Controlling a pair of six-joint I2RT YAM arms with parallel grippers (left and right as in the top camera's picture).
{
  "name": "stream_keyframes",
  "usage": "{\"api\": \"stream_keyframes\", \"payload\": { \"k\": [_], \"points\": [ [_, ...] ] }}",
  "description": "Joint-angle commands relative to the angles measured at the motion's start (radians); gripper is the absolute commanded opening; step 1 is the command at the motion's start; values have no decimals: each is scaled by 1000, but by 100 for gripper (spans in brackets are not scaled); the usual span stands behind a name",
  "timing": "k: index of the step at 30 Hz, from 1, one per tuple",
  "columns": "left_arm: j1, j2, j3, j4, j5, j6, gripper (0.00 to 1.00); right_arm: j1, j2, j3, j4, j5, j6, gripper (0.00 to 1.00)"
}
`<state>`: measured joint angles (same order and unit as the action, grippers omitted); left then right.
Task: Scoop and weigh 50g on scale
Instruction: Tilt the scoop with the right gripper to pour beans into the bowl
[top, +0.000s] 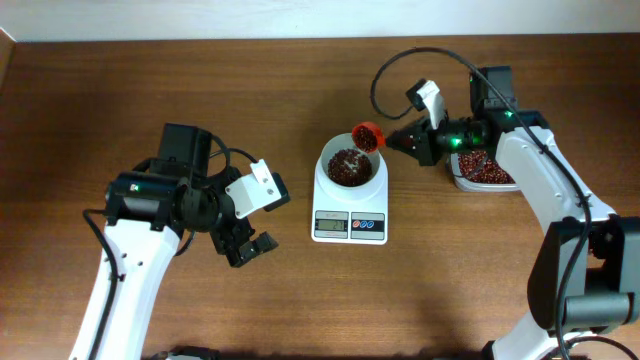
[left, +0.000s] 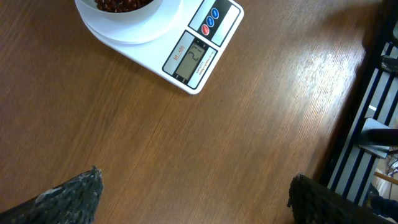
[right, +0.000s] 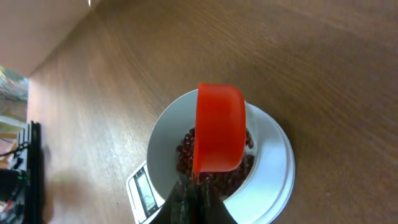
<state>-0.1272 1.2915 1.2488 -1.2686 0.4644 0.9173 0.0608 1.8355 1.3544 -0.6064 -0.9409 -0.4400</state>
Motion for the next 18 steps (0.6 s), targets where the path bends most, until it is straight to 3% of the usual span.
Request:
{"api": "stream_keyframes", "payload": {
  "k": [1, 18],
  "points": [
    [4, 3, 16, -1, 18, 12, 99, 11, 6, 3, 5, -5, -43, 4],
    [4, 3, 16, -1, 18, 12, 99, 52, 6, 3, 47, 11, -43, 4]
  ]
}}
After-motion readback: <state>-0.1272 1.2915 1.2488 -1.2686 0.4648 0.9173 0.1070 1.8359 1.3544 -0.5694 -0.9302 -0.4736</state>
